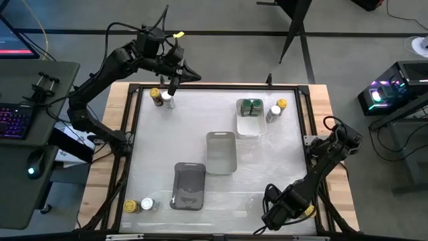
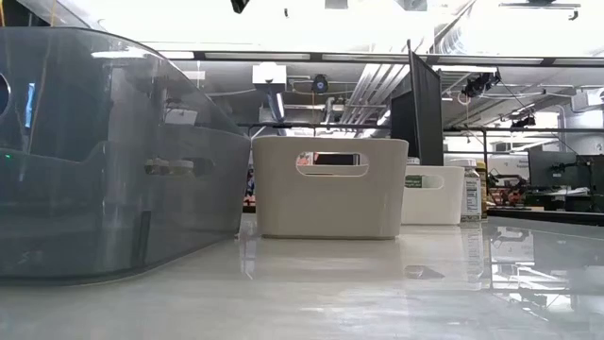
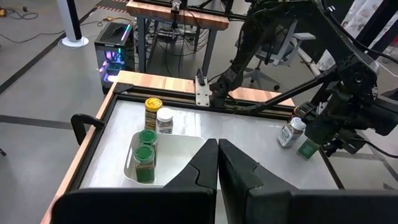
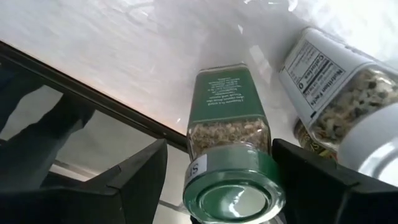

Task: Sort spices by type
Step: Put the green seasoning bottle into the white bin

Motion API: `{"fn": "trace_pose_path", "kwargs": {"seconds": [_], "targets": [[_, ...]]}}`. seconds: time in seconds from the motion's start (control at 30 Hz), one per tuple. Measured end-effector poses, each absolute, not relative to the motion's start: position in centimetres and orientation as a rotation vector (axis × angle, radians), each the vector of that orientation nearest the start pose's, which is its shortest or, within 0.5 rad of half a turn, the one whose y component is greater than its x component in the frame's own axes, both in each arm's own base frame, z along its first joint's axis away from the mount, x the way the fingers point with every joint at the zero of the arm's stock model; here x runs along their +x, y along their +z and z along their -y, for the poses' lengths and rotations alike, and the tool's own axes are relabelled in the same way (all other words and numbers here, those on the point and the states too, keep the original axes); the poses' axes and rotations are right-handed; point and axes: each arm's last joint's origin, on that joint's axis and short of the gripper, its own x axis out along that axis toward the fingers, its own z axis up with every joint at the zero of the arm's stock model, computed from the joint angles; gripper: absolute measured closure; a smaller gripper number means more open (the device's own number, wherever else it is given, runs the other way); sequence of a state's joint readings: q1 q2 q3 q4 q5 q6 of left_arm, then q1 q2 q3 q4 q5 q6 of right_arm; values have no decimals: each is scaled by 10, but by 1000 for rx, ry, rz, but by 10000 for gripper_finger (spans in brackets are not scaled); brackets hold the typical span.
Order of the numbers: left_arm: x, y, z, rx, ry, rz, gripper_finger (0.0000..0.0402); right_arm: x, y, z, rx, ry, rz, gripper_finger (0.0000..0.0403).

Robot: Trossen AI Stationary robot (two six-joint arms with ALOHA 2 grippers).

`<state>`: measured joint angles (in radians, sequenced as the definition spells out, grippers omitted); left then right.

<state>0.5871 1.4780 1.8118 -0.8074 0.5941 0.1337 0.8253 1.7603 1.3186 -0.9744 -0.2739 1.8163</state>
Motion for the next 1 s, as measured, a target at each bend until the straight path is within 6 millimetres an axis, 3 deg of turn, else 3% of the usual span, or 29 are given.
{"fn": "trace_pose_path", "kwargs": {"seconds": [0.23, 0.57, 0.67, 0.77, 0.87, 1.0], "targets": [[250, 461, -147, -133, -33, -391, 401, 222, 209, -253, 953, -599, -1697, 127], [250, 461, -147, -132, -29, -392, 401, 225, 199, -257, 943, -597, -1713, 206], [250, 461, -147, -132, -29, -392, 401, 226, 202, -259, 952, -572, -1742, 208], [248, 462, -149, -111, -24, -390, 401, 232, 219, -267, 971, -481, -1728, 208], [242, 466, -153, -88, -3, -377, 401, 240, 248, -274, 967, -358, -1697, 208], [231, 473, -156, -111, 38, -356, 401, 256, 297, -259, 903, -309, -1598, 208]]}}
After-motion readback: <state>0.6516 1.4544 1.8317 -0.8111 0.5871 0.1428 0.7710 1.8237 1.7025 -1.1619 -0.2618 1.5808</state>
